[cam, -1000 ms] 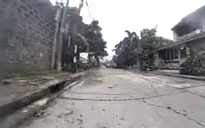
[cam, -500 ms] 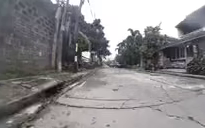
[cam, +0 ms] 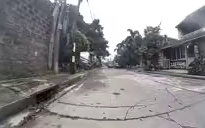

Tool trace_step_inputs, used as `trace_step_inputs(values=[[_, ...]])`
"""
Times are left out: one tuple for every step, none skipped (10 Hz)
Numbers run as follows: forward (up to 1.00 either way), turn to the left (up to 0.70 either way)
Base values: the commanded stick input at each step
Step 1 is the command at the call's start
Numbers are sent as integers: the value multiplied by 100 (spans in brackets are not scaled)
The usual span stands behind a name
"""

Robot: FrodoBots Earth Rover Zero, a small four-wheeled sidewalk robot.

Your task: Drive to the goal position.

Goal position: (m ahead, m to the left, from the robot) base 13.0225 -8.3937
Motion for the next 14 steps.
trace_step_inputs(values=[[70, 0], [70, 0], [70, 0], [70, -9], [70, -31], [70, -35], [70, -35], [70, -35], [70, -16], [70, 0], [70, 0], [70, 0], [70, 0], [70, -22]])
